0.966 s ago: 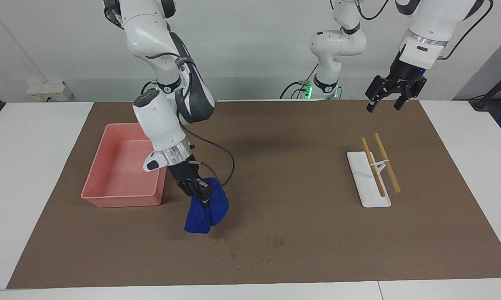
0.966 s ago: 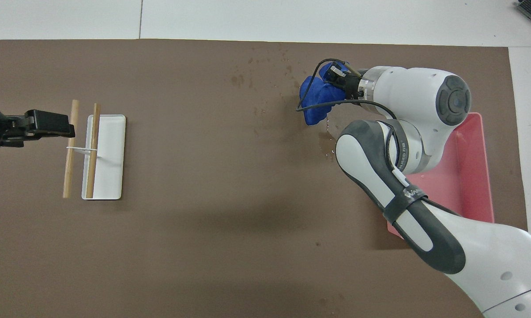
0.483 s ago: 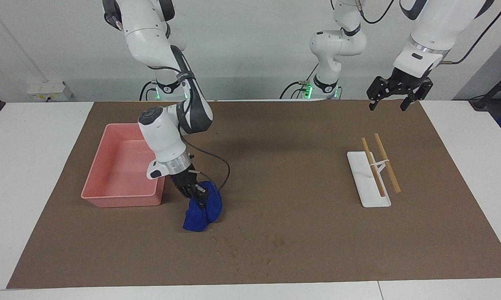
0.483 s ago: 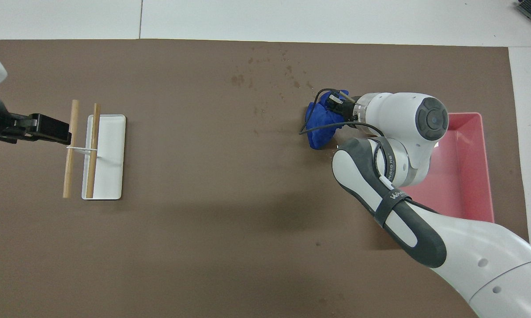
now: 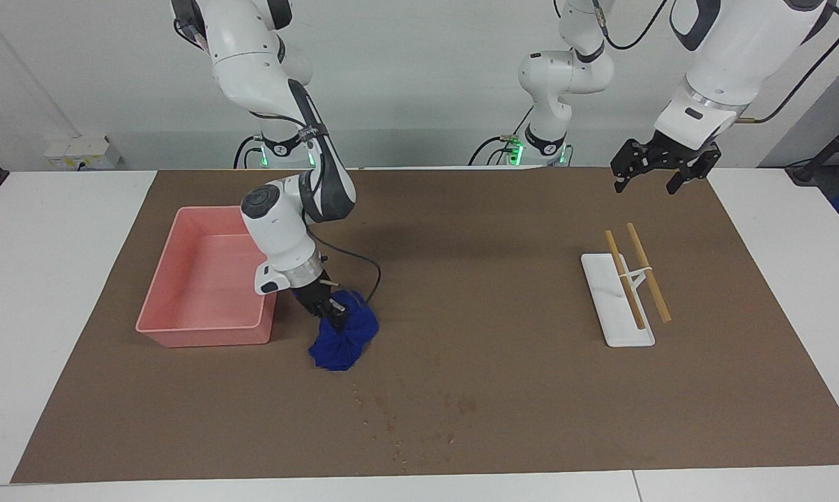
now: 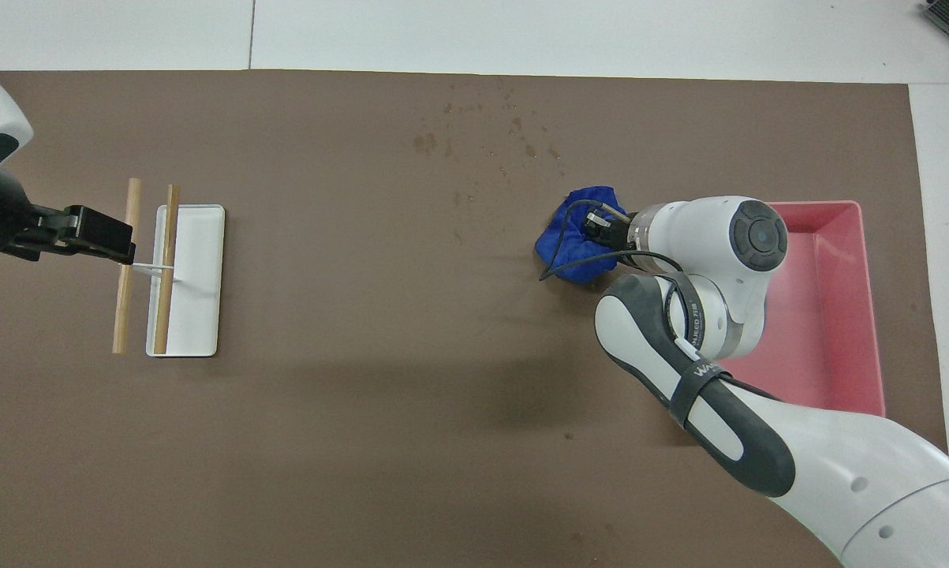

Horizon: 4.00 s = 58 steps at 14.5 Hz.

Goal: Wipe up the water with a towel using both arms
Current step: 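Rub the towel over the water spot with the right gripper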

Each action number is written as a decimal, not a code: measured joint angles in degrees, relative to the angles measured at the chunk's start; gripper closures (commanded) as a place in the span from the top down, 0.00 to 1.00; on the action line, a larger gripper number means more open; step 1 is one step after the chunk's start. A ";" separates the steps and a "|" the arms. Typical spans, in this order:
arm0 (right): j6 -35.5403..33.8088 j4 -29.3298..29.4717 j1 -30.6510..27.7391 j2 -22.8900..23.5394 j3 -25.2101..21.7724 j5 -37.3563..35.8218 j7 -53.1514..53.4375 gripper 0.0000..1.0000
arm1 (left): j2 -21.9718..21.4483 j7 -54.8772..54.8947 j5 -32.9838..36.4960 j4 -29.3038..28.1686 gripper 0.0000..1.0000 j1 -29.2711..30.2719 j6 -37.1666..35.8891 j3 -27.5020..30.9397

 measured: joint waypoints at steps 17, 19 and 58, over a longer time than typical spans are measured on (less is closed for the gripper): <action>-19.56 -6.56 0.38 -8.68 -0.05 0.00 0.00 0.00 | -2.80 2.71 0.00 -4.71 1.00 5.34 -0.48 -3.90; -20.45 -6.57 0.38 -9.75 -0.07 0.00 0.00 0.00 | -2.80 2.71 0.00 -4.71 1.00 5.34 -0.48 -3.90; 7.77 9.44 0.96 0.27 0.08 -0.01 0.00 0.00 | -2.81 2.73 0.00 -5.20 1.00 5.37 4.42 -3.93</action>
